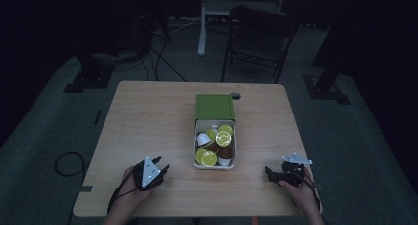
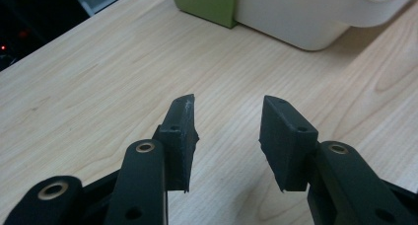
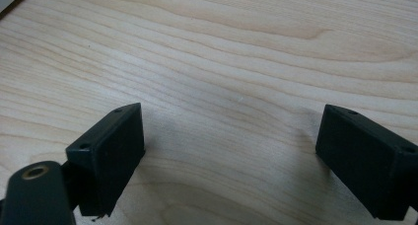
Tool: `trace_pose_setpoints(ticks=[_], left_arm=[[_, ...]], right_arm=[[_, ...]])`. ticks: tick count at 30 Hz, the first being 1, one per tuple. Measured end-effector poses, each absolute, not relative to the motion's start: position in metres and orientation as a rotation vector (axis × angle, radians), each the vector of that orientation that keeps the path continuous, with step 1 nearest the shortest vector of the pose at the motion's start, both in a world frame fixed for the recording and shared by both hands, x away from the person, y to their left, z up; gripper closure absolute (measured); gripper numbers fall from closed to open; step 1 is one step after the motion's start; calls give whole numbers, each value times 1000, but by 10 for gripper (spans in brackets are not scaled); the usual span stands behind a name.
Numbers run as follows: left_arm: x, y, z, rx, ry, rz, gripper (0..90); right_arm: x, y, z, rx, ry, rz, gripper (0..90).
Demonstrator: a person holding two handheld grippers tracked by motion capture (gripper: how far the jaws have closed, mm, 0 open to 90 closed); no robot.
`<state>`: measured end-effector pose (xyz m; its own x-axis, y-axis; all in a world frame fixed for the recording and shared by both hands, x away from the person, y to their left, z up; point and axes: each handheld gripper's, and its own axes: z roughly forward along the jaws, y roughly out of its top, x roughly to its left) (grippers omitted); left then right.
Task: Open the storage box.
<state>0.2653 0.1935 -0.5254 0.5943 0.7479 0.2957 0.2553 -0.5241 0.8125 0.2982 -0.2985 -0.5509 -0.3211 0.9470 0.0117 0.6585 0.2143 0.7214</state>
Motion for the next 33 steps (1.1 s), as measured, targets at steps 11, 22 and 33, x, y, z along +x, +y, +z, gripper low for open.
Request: trace_pose_setpoints(ticks=[11, 22, 33], left_arm=[[267, 207, -522, 1984, 822, 863, 504], [271, 219, -521, 1927, 904, 829, 295], [272, 228, -526, 1917, 943, 777, 175]], right_arm=[[298, -298, -551, 1484, 2060, 888, 108], [298, -298, -551, 1484, 2060, 888, 108], [298, -298, -551, 1484, 2060, 889, 108]])
